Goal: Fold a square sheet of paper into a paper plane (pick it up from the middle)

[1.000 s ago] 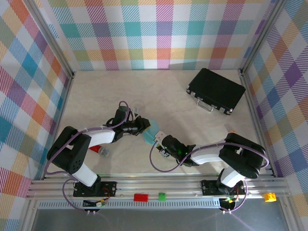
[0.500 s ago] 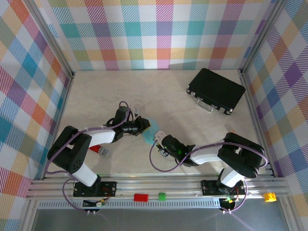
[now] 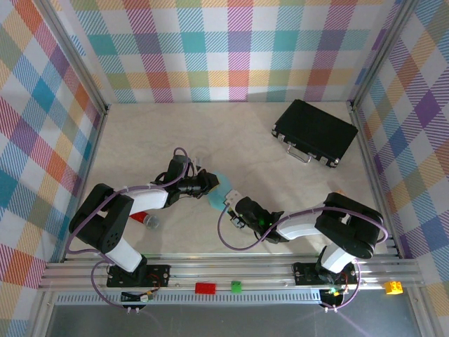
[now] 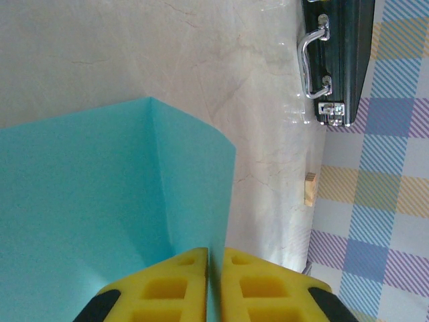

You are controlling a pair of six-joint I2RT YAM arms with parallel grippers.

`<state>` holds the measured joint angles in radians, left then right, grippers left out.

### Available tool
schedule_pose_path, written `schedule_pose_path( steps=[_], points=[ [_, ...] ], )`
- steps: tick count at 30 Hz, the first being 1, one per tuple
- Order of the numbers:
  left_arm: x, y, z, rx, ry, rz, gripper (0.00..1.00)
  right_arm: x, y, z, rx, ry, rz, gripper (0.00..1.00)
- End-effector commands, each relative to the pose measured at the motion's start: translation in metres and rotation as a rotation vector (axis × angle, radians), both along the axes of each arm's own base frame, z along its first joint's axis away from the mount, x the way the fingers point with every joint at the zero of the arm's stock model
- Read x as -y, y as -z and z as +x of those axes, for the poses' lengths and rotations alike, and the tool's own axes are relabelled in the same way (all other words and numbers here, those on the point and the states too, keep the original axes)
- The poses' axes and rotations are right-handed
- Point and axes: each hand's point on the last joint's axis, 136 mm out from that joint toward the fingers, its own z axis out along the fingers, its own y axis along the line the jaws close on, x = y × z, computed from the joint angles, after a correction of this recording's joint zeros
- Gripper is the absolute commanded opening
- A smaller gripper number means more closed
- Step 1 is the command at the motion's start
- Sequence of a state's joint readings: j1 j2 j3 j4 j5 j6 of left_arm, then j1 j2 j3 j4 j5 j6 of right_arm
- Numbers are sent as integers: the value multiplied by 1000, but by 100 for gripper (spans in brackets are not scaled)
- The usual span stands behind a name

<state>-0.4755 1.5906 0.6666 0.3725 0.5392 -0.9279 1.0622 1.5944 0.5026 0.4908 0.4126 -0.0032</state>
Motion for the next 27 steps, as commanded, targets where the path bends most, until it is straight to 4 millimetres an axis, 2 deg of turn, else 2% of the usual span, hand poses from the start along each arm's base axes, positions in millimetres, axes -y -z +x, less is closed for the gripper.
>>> schedule_pose_path(
  steps=[1, 9, 19, 27],
  points=[
    [4, -3, 1, 10, 9, -6, 12, 0, 0, 2, 15, 25, 26, 23],
    [3, -2, 1, 8, 6, -3, 11, -1, 0, -1, 6, 16, 45, 16],
    [1, 0, 2, 5, -4, 7, 10, -2, -1, -3, -7, 16, 67, 22],
    [1, 1, 1, 3, -4, 8, 10, -2, 0, -5, -18, 9, 65, 21]
  ],
)
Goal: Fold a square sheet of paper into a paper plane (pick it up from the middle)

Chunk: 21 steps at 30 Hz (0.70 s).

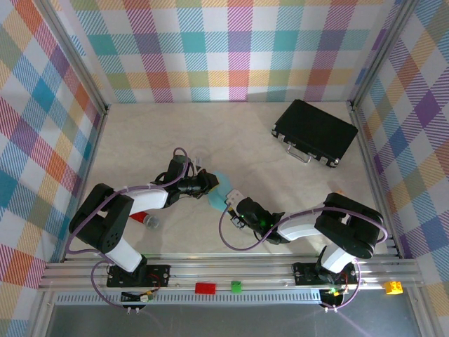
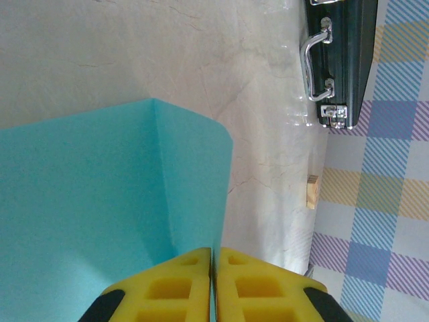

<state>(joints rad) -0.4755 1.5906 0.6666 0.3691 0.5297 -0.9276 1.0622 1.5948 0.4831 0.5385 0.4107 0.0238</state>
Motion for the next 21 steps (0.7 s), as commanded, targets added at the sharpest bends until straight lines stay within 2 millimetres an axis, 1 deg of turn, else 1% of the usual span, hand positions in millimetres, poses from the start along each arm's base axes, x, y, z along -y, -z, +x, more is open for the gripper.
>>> schedule_pose_path(
  steps=[1, 5, 13, 17, 21],
  points=[
    [2, -1, 1, 6, 4, 1, 10, -1, 2, -6, -19, -8, 26, 22],
    [2, -1, 1, 4, 3, 2, 10, 0, 0, -5, -13, -2, 32, 24],
    [2, 1, 0, 0, 2, 3, 10, -1, 0, -6, -16, -3, 38, 21],
    [2, 1, 0, -2, 4, 2, 10, -1, -3, -4, -11, 5, 49, 24],
    [2, 2, -1, -3, 3, 4, 10, -4, -6, -3, -4, 4, 65, 25]
  ],
)
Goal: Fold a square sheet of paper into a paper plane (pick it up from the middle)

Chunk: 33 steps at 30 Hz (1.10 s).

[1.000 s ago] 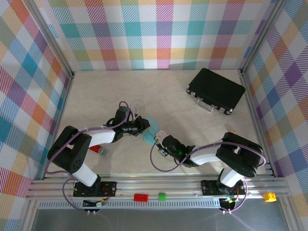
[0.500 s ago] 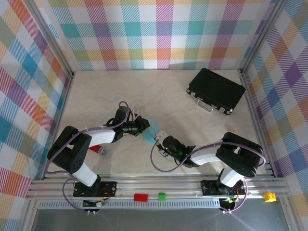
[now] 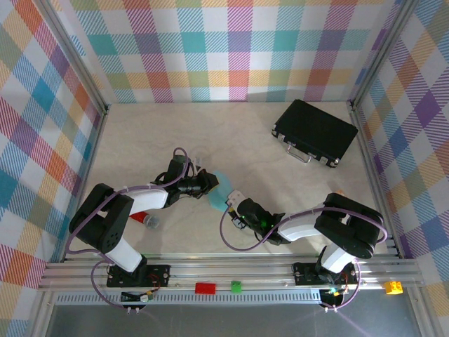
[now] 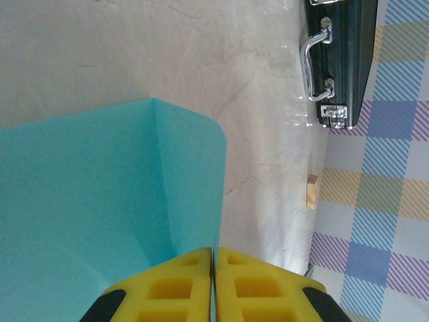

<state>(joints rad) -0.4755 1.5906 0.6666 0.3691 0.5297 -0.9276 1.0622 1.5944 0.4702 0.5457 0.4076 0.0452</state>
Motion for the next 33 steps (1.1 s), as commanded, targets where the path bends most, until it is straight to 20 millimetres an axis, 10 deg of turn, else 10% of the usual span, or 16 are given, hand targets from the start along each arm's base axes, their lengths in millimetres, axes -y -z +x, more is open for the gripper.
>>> schedule_pose_path(
  steps=[1, 22, 33],
  points=[
    [2, 2, -1, -3, 3, 4, 10, -7, -10, -1, 13, -5, 59, 25],
    [-1, 0, 0, 4, -12, 12, 13, -9, -3, -4, -29, -9, 61, 8],
    [-36, -11, 0, 45, -117, 156, 56, -27, 11, -17, -247, -32, 152, 4]
  ],
)
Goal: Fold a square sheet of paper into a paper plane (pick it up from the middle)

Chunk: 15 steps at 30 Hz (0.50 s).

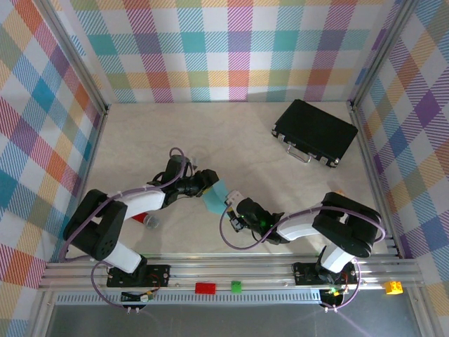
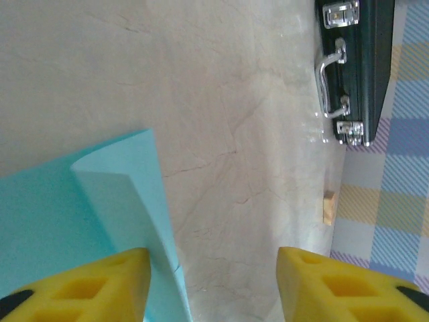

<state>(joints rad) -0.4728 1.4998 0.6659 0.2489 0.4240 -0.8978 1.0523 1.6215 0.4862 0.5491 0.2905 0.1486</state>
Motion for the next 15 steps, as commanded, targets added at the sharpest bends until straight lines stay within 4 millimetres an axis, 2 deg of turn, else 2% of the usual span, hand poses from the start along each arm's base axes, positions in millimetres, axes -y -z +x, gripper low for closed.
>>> schedule_pose_path(
  steps=[1, 8, 15],
  points=[
    [-21, -5, -1, 27, -55, 85, 61, -15, 6, -8, -159, -13, 74, 3],
    [-39, -14, -7, 55, -94, 131, 64, -21, 1, -6, -366, 12, 210, 1],
    [-32, -16, -9, 58, -55, 96, 61, -20, 1, -2, -569, 30, 284, 2]
  ],
)
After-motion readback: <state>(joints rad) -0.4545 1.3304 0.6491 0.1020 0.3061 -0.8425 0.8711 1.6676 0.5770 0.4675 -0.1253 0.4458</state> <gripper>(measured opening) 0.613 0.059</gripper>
